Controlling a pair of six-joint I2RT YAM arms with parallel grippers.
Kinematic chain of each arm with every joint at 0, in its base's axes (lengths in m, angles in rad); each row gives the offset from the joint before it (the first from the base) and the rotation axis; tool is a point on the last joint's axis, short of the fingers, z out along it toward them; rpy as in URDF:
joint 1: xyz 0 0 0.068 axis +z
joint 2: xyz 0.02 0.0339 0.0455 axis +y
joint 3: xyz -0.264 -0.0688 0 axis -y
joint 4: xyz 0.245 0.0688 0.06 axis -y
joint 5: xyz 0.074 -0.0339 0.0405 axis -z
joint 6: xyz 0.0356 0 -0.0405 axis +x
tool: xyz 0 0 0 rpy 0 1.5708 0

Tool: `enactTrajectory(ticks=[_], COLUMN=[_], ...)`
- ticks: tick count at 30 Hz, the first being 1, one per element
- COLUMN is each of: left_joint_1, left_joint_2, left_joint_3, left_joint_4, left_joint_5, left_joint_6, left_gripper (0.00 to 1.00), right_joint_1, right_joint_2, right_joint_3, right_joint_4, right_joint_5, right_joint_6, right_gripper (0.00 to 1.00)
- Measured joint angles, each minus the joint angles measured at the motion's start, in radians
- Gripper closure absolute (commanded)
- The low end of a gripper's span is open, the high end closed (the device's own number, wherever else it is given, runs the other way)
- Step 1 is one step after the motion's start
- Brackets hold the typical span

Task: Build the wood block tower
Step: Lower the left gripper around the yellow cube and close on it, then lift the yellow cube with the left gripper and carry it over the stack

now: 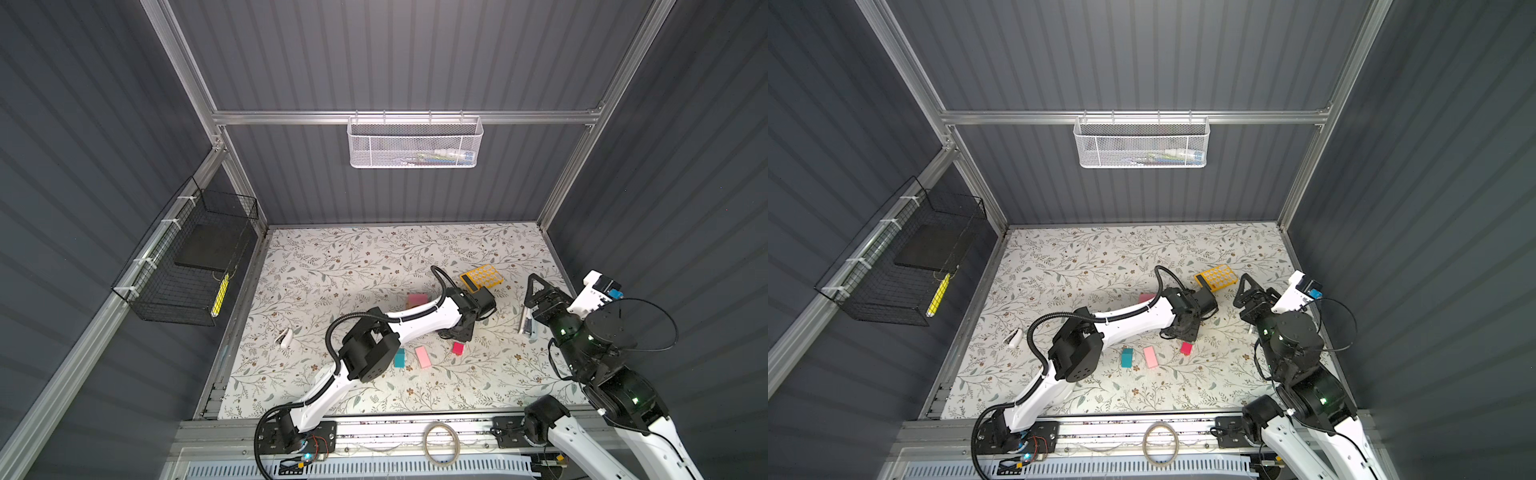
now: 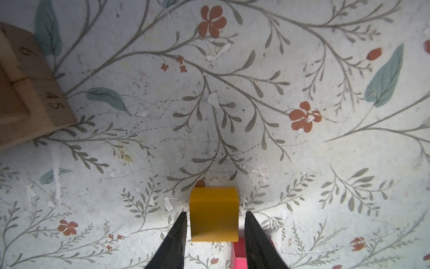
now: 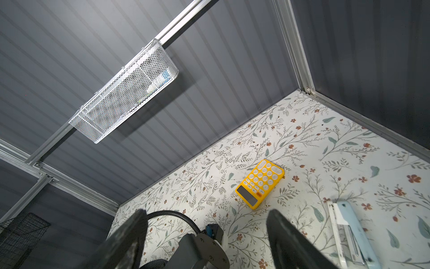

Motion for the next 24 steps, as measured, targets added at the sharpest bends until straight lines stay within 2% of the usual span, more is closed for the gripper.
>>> enactTrajectory(ticks=[17,24], left_joint_1=[0.000,0.000], left_joint_2=[0.017,0.017], left_joint_3=[0.009,0.011], left_joint_4=[0.000,0.000], left_joint_5=[0.000,0.000], left_joint_6=[0.000,0.000], left_gripper=[0.60,0.65], right_joint_1=[0.000,0.000], right_joint_2=[0.000,0.000], right_joint_3=[0.000,0.000], right_joint_4=[0.000,0.000], right_joint_5=[0.001,0.001], right_joint_6=[-0.001,-0.002], right_gripper=[0.18,0.18])
